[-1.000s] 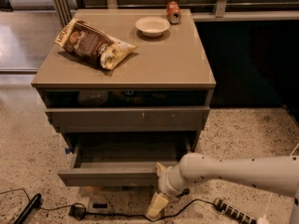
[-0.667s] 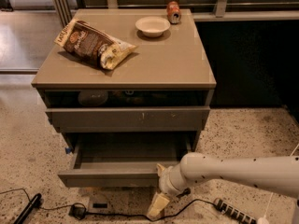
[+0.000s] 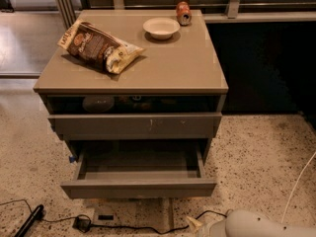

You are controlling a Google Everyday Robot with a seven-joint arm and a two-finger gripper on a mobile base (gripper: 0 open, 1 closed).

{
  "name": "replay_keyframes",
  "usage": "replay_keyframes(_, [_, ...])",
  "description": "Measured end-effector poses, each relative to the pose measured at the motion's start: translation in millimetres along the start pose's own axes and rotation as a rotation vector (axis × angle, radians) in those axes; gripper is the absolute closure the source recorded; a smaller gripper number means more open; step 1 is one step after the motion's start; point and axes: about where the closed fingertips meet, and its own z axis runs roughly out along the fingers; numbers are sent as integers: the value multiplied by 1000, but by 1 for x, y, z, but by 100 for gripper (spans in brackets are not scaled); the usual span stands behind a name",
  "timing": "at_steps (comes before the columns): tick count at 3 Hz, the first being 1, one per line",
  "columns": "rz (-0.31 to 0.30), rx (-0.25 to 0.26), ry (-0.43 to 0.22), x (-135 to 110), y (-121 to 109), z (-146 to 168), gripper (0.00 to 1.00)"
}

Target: Open middle drawer

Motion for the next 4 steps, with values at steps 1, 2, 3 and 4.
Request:
replay_keyframes(1, [-6,13,-6,-4,-5,-1,0])
replay_keyframes(2, [-46,79,-35,-45,-56,-4,0])
replay_keyframes(3, [-33,72,-38,-39,-56,-3,0])
replay_keyframes(4, [-31,55,-60,-46,-70,5,0])
